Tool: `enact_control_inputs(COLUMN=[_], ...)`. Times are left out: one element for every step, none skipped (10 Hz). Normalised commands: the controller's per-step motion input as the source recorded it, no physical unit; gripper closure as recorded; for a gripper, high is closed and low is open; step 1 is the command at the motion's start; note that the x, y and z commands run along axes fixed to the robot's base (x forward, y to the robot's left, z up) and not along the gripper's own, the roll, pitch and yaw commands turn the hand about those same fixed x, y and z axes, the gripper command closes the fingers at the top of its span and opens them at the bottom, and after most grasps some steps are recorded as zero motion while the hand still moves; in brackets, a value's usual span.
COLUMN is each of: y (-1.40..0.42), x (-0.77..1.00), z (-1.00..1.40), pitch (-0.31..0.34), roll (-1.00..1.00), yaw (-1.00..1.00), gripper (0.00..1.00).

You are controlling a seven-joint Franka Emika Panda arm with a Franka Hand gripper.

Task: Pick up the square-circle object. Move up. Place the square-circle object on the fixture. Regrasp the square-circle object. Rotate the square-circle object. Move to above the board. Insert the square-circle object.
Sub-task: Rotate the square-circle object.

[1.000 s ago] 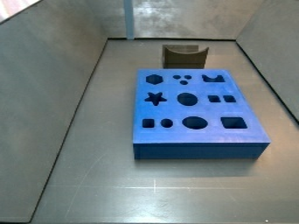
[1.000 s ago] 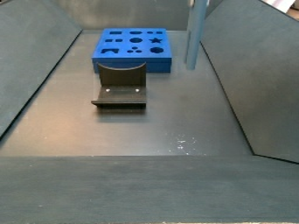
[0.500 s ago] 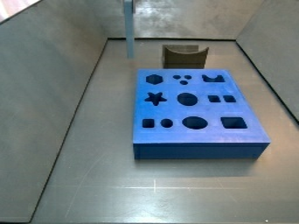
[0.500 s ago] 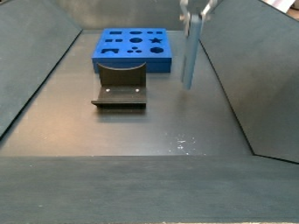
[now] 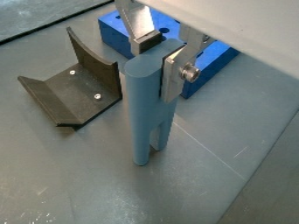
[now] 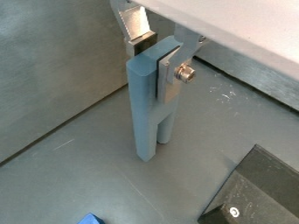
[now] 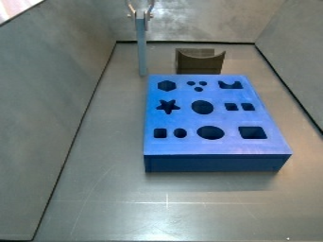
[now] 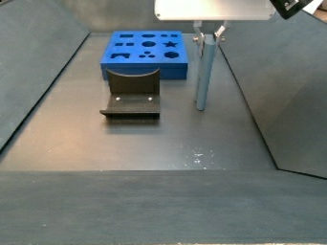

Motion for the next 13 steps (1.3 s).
enact_control_inputs(y=[0.02, 0.02, 0.02, 0.01, 0.01, 0.01, 0.01, 0.01, 0.0, 0.0, 0.0, 0.0, 0.0], x=[-0.01, -0.01, -0.01, -0.01, -0.01, -0.01, -0.01, -0.01, 0.0, 0.0, -0.03, -0.04, -0.02], z=[-0.29, -0.29, -0.29, -0.29, -0.29, -0.29, -0.29, -0.29, 0.0, 1.0, 0.99, 0.9, 0.69], pitch=[-0.019, -0.02, -0.02, -0.02, -0.02, -0.02, -0.02, -0.02, -0.02, -0.023, 0.01, 0.028, 0.039], roll=[0.02, 0.02, 0.02, 0.02, 0.02, 0.02, 0.02, 0.02, 0.02, 0.02, 0.01, 0.0, -0.02], yaw=[-0.05, -0.05, -0.05, -0.05, -0.05, -0.05, -0.05, -0.05, -0.05, -0.04, -0.04, -0.04, -0.03], gripper=[1.0, 1.0, 1.0, 1.0, 1.0, 1.0, 1.0, 1.0, 0.0, 0.0, 0.0, 0.0, 0.0])
